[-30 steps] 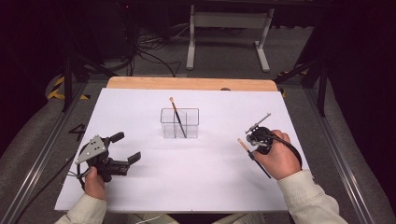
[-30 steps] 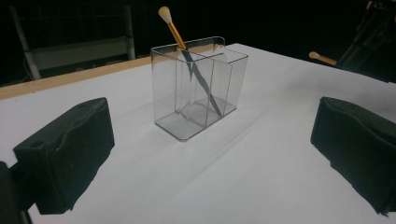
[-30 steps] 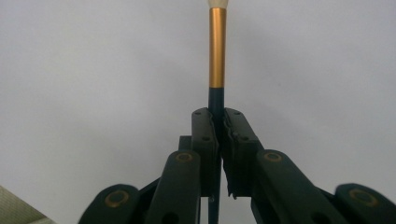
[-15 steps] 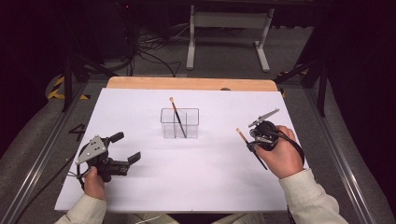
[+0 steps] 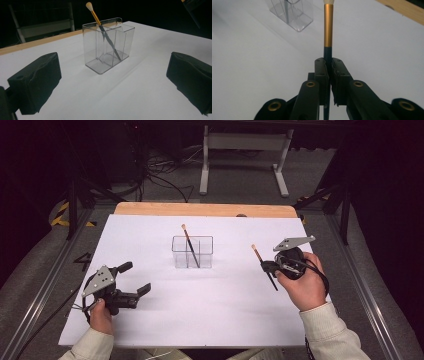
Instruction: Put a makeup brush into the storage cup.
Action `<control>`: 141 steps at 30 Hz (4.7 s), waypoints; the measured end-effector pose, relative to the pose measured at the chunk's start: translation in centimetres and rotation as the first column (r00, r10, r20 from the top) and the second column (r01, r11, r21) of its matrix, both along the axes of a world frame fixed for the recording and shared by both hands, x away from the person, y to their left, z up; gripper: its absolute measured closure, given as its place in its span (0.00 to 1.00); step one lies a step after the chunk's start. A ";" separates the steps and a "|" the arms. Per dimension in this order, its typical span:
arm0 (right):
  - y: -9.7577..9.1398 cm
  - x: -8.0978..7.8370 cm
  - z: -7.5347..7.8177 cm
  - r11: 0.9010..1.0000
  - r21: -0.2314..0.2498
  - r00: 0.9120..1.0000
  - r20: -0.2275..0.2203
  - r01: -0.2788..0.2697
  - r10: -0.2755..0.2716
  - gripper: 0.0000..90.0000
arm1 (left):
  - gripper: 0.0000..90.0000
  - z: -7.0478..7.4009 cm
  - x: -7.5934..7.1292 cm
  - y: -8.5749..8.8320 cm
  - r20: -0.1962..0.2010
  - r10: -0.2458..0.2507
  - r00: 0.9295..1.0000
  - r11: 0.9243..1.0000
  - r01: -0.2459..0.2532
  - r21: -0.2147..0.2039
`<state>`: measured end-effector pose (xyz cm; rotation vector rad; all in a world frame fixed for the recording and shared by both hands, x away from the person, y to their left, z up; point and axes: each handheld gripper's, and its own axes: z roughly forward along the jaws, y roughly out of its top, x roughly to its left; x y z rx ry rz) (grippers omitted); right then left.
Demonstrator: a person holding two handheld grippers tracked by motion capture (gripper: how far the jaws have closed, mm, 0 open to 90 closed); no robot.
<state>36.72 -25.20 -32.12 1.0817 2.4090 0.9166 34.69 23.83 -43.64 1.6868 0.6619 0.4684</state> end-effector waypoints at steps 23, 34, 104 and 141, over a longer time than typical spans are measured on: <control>-1.2 -1.0 -0.6 0.952 0.266 0.951 0.301 -0.150 0.066 0.94 | 0.01 0.0 -0.1 0.0 0.006 0.000 1.000 1.000 0.000 0.005; -2.1 -1.3 -1.4 0.911 0.344 0.907 0.416 -0.228 0.070 0.93 | 0.01 0.0 -0.1 -0.1 0.006 -0.005 1.000 1.000 0.005 0.008; 5.6 4.9 -0.8 0.789 0.366 0.809 0.527 -0.493 0.261 0.93 | 0.01 -0.2 -1.0 0.9 0.007 -0.010 1.000 1.000 0.010 0.003; 11.5 8.3 -1.0 0.756 0.405 0.812 0.514 -0.514 0.277 0.93 | 0.01 -0.2 -1.3 1.1 0.008 -0.006 1.000 1.000 0.006 -0.002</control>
